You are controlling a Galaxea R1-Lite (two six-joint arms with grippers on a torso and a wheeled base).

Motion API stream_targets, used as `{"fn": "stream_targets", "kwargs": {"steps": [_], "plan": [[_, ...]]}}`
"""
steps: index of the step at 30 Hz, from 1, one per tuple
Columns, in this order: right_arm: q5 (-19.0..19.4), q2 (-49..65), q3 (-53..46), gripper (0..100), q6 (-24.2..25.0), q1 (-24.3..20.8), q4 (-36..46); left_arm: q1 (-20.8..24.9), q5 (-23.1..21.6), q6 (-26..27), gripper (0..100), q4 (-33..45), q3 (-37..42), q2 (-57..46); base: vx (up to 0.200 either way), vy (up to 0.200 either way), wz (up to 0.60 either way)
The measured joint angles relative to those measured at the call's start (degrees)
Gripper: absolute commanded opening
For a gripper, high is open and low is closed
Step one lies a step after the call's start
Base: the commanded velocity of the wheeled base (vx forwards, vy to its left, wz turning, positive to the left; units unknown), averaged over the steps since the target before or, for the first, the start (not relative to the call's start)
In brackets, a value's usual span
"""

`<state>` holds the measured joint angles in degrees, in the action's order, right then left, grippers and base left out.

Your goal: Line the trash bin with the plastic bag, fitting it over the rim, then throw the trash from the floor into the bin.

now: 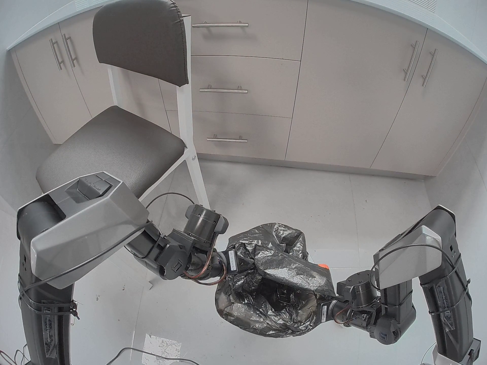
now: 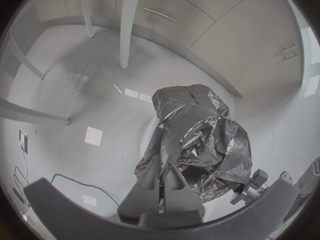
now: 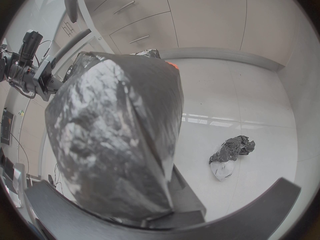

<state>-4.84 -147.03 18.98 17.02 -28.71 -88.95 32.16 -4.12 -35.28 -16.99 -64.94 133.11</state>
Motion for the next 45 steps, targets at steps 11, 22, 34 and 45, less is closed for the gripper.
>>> {"fn": "stream_targets", "kwargs": {"steps": [11,22,34,45], "plan": [[-0.4,-1.0,1.7,0,-2.7,1.9,0.0,-0.3,-0.3,5.5,0,-0.2,-3.4,3.3,0.0,0.0,0.0],[-0.9,-1.5,2.1,100,-4.0,2.3,0.0,-0.7,-0.4,5.6,0,-0.2,-3.9,4.4,0.0,0.0,0.0],[-0.5,2.3,-0.9,100,-5.8,2.1,0.0,-0.7,-0.4,5.6,0,-0.3,-3.7,4.5,0.0,0.0,0.0],[-0.7,16.1,-1.0,100,-8.0,1.1,3.9,-0.7,-0.4,5.6,0,-0.5,-3.4,4.5,0.0,0.0,0.0]]}}
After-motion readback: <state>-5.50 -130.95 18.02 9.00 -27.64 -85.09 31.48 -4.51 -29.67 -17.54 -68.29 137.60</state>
